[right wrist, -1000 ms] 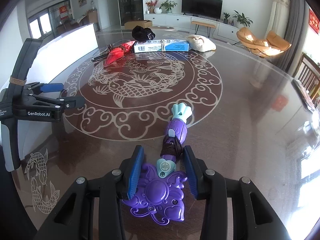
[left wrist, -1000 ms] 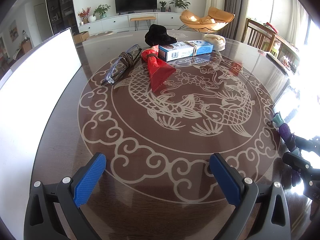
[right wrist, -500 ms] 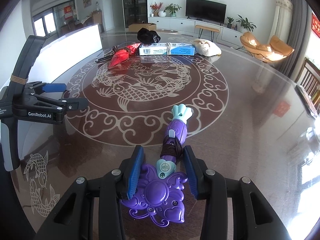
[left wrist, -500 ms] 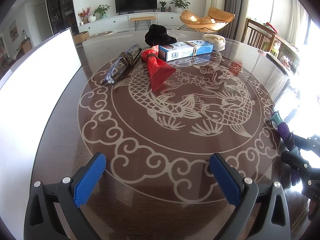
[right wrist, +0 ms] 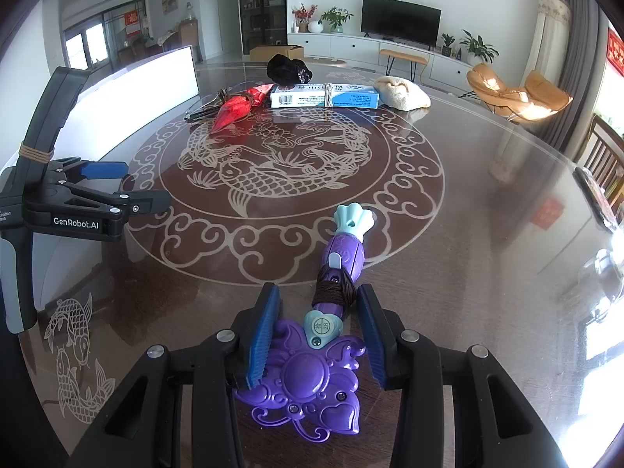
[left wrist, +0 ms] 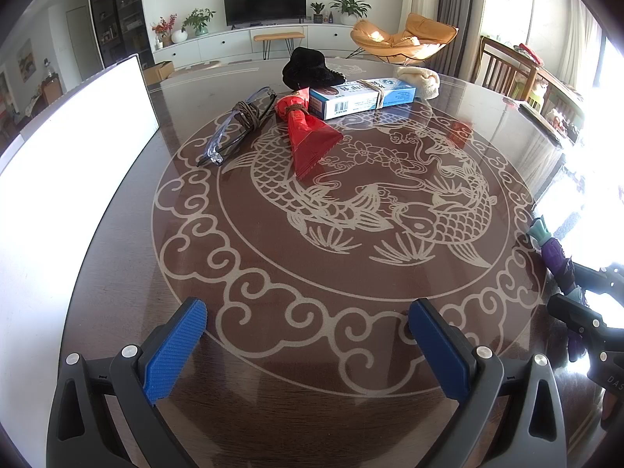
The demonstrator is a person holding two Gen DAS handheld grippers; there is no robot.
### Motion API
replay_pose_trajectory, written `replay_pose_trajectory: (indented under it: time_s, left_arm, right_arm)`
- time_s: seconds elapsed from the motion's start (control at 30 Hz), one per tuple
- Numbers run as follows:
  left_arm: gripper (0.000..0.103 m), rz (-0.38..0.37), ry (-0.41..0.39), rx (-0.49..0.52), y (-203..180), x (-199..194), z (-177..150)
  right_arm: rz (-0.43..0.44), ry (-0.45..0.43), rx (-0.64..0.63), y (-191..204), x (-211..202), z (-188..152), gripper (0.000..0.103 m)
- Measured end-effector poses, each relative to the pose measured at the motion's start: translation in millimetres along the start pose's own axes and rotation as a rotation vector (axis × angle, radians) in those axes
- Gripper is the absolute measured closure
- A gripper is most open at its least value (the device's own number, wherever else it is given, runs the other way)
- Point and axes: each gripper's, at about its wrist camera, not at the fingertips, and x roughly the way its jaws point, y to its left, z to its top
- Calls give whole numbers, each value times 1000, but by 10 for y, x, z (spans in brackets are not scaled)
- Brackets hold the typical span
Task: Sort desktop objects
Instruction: 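Hold the purple toy in the closed right gripper above the table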
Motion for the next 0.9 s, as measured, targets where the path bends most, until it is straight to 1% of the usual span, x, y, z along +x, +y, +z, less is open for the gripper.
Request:
replay_pose_trajectory:
  time_s: [0.57, 0.9]
  left_arm:
    - [0, 0, 0, 0, 2, 0, 0]
    - [0, 0, 0, 0, -1, -1, -1]
  right_arm:
    - [-10, -2, -9, 8, 1, 1, 61]
    - [1, 0, 0, -10, 3, 4, 61]
